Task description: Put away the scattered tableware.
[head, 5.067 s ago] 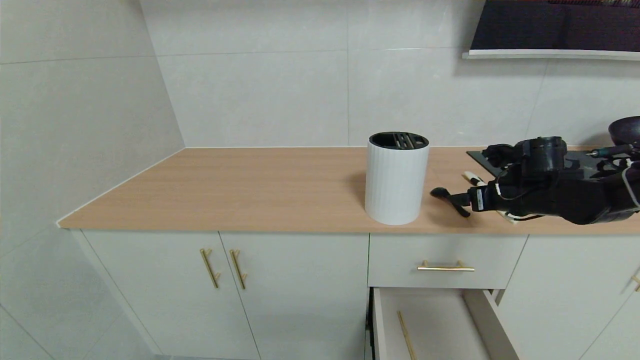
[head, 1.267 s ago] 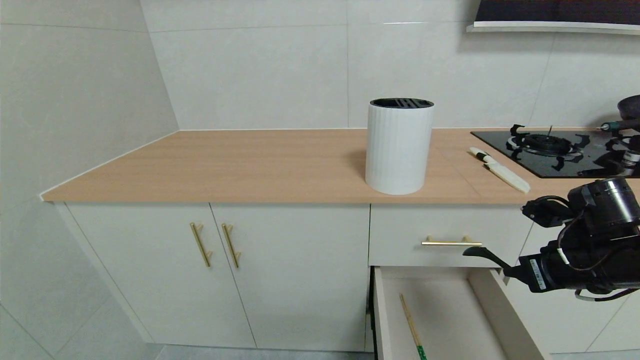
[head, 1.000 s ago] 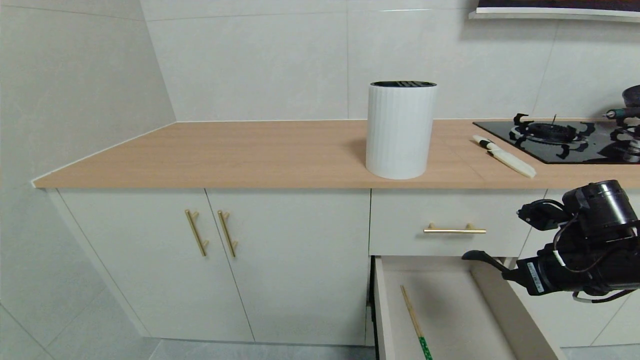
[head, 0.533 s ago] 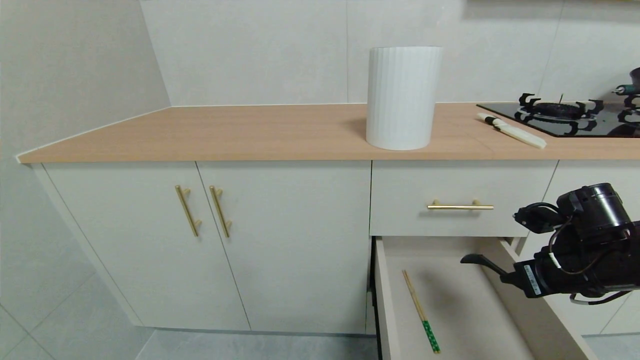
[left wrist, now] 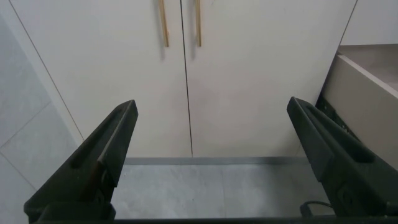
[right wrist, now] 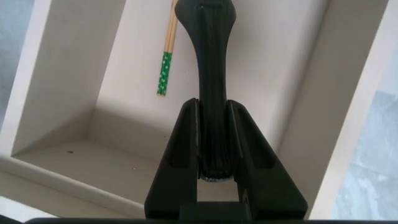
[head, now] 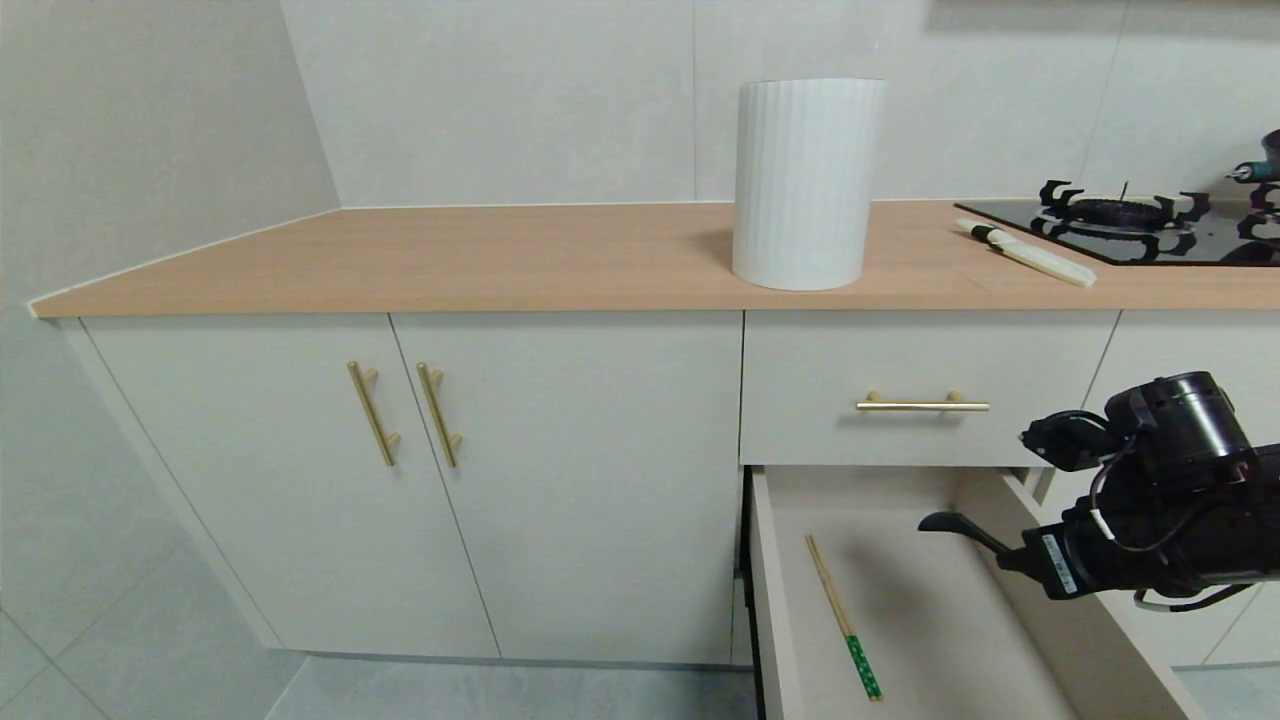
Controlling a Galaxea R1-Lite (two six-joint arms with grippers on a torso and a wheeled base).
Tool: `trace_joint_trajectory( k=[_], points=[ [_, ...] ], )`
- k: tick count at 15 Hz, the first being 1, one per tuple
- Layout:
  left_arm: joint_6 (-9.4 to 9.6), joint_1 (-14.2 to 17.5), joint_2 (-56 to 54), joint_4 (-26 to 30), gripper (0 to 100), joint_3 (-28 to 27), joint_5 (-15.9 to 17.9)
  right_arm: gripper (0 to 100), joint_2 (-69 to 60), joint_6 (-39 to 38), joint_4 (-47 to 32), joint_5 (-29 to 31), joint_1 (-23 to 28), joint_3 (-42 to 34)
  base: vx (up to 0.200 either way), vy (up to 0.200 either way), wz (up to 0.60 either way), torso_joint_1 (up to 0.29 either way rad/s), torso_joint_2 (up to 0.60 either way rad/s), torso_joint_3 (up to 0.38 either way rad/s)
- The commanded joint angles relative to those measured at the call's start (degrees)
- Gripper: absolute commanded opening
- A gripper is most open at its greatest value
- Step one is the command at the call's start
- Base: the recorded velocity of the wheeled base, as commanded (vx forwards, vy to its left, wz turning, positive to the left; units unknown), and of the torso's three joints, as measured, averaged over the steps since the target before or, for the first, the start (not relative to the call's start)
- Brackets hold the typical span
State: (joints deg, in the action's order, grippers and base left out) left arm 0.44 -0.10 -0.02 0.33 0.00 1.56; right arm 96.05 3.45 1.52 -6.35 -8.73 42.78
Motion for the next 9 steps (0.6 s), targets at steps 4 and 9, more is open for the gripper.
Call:
trace_joint_trajectory(
  k=[4,9],
  points=[
    [0.00,0.0,0.0,0.0,100,0.0,0.0,0,14.4,-1.2,9.0,0.2,-0.5,0.2,0.000,0.000,0.00,0.000,0.00,0.000],
    [0.00,0.0,0.0,0.0,100,0.0,0.0,0,28.8,-6.5,23.7,4.1,-0.2,0.6,0.000,0.000,0.00,0.000,0.00,0.000]
  ],
)
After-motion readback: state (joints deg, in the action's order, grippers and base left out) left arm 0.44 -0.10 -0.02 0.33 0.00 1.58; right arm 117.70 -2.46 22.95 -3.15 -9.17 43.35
